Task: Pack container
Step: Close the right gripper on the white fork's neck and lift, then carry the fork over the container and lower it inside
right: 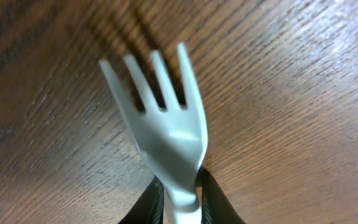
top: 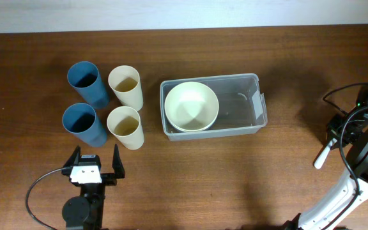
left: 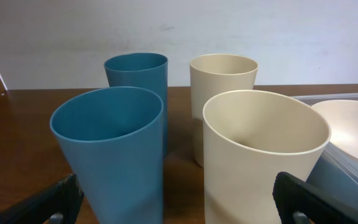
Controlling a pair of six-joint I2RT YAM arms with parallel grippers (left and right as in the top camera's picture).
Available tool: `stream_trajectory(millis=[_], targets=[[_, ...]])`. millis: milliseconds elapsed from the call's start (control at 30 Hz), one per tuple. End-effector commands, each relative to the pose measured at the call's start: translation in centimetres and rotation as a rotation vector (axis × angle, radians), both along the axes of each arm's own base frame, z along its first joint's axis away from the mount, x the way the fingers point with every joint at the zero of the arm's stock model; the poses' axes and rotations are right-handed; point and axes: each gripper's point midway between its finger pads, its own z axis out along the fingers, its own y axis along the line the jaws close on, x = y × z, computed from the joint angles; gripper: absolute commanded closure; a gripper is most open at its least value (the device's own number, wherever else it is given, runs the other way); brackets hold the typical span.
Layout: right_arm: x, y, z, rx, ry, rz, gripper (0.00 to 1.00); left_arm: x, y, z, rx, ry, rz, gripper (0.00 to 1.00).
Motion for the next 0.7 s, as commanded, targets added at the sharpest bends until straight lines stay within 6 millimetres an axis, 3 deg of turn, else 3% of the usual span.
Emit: stream_trajectory(millis=[0, 133, 267, 400, 667], targets=[[0.5, 1.7, -4.0, 0.048, 0.007, 0.04, 0.87, 0.0, 0.2, -0.2, 0.019, 0.003, 0.007, 0.0], [2.0, 1.9, -2.9, 0.013, -0.047, 0.067, 0.89, 0.0, 0.2, -0.2, 0.019, 0.003, 0.008, 0.0], [4.1, 2.4, -0.5, -0.037, -0.13, 0.114, 0.91, 0.0, 0.2, -0.2, 0.019, 0.003, 0.007, 0.0], [5.9, 3.7, 2.0, -0.075, -0.202, 0.164, 0.96, 0.0, 0.2, -0.2, 0.019, 0.003, 0.008, 0.0], [8.8, 6.7, 7.7, -0.145, -0.355, 0.251, 0.96, 0.0, 0.2, -0.2, 0.019, 0.003, 0.008, 0.0]])
